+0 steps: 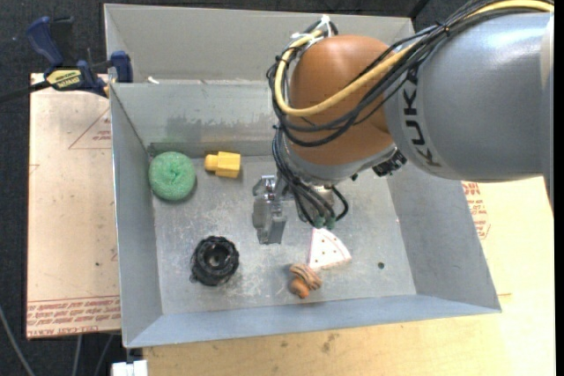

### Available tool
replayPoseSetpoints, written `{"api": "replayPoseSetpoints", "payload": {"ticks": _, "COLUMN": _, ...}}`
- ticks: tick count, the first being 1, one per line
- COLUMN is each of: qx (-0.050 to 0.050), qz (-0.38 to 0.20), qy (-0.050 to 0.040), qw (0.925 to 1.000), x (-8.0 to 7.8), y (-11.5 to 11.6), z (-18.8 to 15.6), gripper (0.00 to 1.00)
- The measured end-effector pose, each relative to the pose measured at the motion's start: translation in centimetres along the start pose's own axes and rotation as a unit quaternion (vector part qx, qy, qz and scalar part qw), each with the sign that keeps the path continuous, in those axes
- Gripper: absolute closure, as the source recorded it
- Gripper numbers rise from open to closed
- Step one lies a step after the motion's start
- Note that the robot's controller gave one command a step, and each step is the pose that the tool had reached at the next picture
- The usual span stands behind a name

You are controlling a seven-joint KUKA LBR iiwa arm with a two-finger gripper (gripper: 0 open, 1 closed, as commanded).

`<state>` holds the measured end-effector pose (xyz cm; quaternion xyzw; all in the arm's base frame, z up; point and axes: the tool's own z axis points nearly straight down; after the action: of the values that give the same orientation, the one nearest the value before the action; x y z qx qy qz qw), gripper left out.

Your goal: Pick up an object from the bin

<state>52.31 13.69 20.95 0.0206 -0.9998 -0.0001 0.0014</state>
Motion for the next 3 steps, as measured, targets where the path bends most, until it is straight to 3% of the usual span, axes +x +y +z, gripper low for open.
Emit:
{"api": "replayPoseSetpoints", "payload": {"ticks": 1, "qx": 0.000, "qz": -0.022, "qy": -0.0029, "qw": 0.9998, "x": -4.0, "y": -6.9, "z": -0.2, "gripper": 0.00}}
{"api": "replayPoseSetpoints", "payload": {"ticks": 2, "qx": 0.000, "qz": -0.022, "qy": -0.0030, "qw": 0.9997, "x": -4.0, "y": -6.8, "z": -0.2, "gripper": 0.00}}
{"api": "replayPoseSetpoints", "payload": {"ticks": 3, "qx": -0.001, "qz": -0.053, "qy": -0.0041, "qw": 0.9986, "x": -0.1, "y": -10.3, "z": 2.4, "gripper": 0.00}}
